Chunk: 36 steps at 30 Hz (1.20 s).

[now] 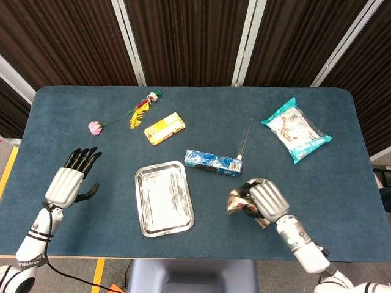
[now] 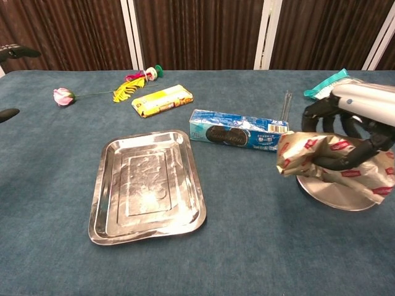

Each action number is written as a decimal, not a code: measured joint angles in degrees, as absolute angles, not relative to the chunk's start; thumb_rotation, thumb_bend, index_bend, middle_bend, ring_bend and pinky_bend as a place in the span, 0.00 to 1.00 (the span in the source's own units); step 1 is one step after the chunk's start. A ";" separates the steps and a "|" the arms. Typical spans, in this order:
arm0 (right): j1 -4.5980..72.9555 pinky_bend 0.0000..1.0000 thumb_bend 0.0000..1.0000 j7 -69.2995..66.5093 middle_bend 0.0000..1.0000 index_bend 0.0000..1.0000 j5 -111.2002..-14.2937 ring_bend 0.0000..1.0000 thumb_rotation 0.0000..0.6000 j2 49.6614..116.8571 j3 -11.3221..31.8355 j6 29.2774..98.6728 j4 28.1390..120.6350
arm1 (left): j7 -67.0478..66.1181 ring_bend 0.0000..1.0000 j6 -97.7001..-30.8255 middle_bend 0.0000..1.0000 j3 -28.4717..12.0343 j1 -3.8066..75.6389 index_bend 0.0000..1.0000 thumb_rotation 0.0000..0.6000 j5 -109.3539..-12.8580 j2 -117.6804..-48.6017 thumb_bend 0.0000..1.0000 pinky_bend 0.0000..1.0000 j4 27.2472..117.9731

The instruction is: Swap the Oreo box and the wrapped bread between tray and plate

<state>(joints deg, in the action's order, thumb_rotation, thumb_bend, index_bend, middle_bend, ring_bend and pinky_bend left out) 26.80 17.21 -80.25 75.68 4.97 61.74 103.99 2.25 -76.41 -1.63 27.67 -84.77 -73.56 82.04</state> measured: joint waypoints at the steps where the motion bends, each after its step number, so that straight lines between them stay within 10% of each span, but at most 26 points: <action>1: 27.57 0.75 0.46 17.87 0.65 0.66 -80.22 0.59 1.00 76.45 4.99 60.76 104.10 | 2.18 0.00 -76.28 0.00 -1.64 27.59 0.00 1.00 -84.79 -73.56 0.38 0.00 82.12; 7: 31.96 0.24 0.45 21.39 0.06 0.00 -74.94 0.07 1.00 82.00 5.17 53.26 101.54 | 2.09 0.00 -76.32 0.00 -2.21 26.82 0.00 1.00 -84.77 -73.35 0.38 0.00 82.00; 14: 34.08 0.06 0.19 19.85 0.00 0.00 -71.02 0.00 1.00 79.29 4.80 49.24 104.20 | 4.34 0.00 -75.83 0.00 -2.96 26.21 0.00 1.00 -84.23 -72.64 0.38 0.00 81.37; 25: 33.15 0.03 0.18 -1.20 0.00 0.00 -70.29 0.00 1.00 68.66 11.68 52.20 106.71 | 5.77 0.00 -74.25 0.00 -3.47 26.52 0.00 1.00 -85.62 -72.13 0.38 0.00 81.05; 36: 49.17 0.03 0.18 20.06 0.00 0.00 -42.31 0.00 1.00 80.30 14.99 48.13 90.94 | 6.17 0.00 -72.30 0.00 -3.81 26.38 0.00 1.00 -84.59 -72.34 0.38 0.00 78.82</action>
<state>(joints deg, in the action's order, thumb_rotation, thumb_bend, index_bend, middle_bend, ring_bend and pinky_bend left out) 49.17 20.06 -42.31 80.30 14.99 48.13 90.94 6.17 -72.30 -3.81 26.38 -84.59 -72.34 78.82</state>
